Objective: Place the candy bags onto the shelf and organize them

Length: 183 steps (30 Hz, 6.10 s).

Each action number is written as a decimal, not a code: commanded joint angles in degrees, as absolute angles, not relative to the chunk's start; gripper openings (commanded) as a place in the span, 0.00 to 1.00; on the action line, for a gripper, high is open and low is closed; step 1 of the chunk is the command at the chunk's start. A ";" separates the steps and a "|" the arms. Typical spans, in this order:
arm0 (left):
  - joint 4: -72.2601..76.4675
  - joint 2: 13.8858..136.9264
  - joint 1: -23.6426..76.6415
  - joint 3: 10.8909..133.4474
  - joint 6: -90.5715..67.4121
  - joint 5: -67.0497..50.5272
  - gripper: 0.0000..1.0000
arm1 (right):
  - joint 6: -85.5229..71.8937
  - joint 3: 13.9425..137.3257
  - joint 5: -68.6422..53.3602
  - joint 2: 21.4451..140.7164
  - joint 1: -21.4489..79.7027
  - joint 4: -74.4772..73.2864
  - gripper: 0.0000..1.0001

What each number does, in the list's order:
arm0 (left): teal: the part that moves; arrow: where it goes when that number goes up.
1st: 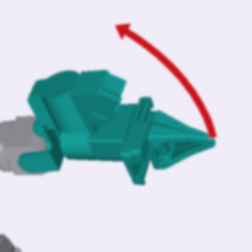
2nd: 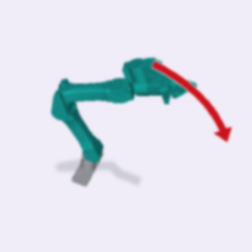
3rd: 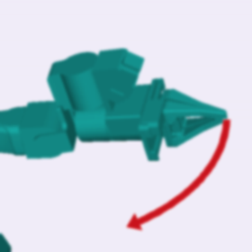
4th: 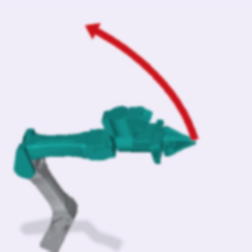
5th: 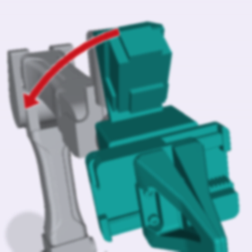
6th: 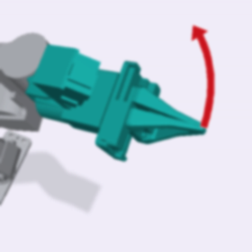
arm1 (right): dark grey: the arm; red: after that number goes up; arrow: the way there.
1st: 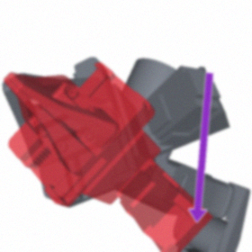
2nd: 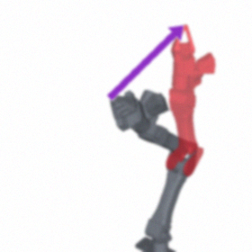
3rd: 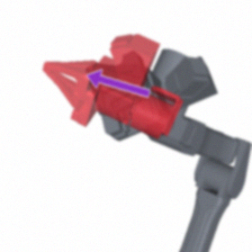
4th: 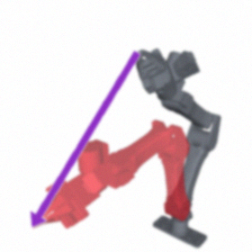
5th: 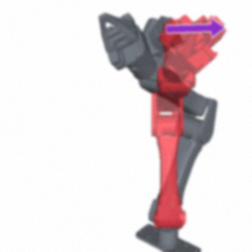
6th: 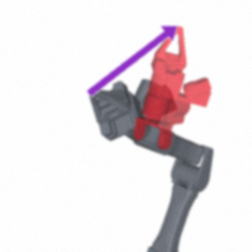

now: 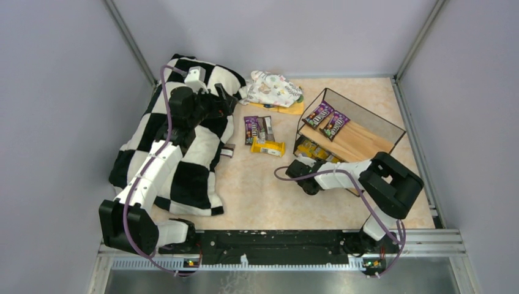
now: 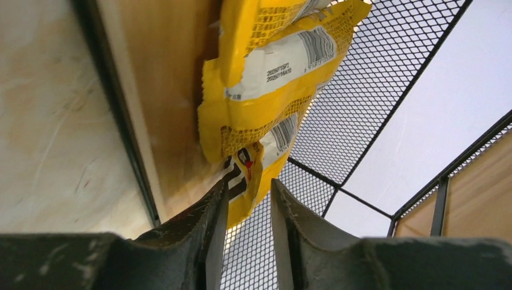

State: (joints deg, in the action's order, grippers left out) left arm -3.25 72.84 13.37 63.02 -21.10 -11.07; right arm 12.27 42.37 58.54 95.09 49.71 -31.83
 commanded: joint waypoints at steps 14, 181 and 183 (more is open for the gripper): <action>-1.29 72.57 13.18 65.65 -21.44 -11.88 0.98 | 11.69 41.50 54.61 87.50 53.60 -32.72 0.37; 0.71 70.97 3.16 63.32 -23.82 -8.97 0.98 | 62.01 34.64 28.67 99.13 84.28 26.40 0.78; 0.68 70.93 3.16 63.37 -23.82 -8.97 0.98 | 62.56 36.02 27.98 101.71 82.99 27.98 0.76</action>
State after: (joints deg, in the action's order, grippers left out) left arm -1.32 71.40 3.11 61.49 -24.12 -9.15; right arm 60.10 33.82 33.06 96.27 84.97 24.10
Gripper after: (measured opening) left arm 0.984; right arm 0.771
